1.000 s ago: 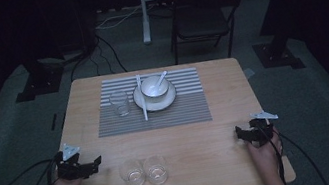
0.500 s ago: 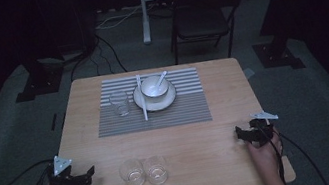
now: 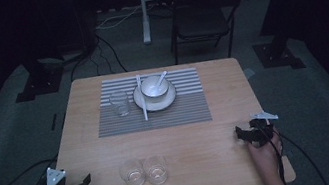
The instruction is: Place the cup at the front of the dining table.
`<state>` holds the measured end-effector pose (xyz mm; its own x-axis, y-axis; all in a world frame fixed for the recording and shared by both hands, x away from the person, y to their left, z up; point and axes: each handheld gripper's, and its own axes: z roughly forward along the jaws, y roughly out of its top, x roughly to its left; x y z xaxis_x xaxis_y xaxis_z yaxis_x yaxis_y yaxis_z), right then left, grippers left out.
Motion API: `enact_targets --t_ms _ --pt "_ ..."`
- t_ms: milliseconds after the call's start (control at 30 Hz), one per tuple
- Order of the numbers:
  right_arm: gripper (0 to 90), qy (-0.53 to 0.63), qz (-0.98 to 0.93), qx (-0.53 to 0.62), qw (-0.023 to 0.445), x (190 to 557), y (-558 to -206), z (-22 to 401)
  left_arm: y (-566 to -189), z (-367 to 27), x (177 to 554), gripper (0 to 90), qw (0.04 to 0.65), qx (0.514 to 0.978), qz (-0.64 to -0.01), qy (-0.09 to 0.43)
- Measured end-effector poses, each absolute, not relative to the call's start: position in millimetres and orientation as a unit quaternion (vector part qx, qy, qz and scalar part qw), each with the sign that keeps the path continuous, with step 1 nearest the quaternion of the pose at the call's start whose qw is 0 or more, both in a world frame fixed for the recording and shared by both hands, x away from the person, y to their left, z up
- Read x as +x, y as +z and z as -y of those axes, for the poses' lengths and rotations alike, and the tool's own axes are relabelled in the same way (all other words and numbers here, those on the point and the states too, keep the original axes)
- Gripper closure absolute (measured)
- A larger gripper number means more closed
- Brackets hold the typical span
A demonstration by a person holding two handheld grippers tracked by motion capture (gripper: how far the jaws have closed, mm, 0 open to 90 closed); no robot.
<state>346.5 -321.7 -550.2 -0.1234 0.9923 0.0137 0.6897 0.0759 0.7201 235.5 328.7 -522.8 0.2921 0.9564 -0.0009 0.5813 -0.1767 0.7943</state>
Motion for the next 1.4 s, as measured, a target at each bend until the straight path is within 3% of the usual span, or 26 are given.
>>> enact_targets --t_ms 600,1100,1400 --pt "11.9 0.297 -0.688 0.611 0.254 346 -550 322 -528 -349 198 0.0 0.369 0.686 -0.55 0.301" --pt "11.8 0.297 -0.688 0.611 0.254 347 -550 322 -529 -374 179 0.0 0.378 0.624 -0.606 0.317" --pt "11.8 0.297 -0.688 0.612 0.254 347 -550 322 -532 -371 183 0.0 0.367 0.636 -0.605 0.308"
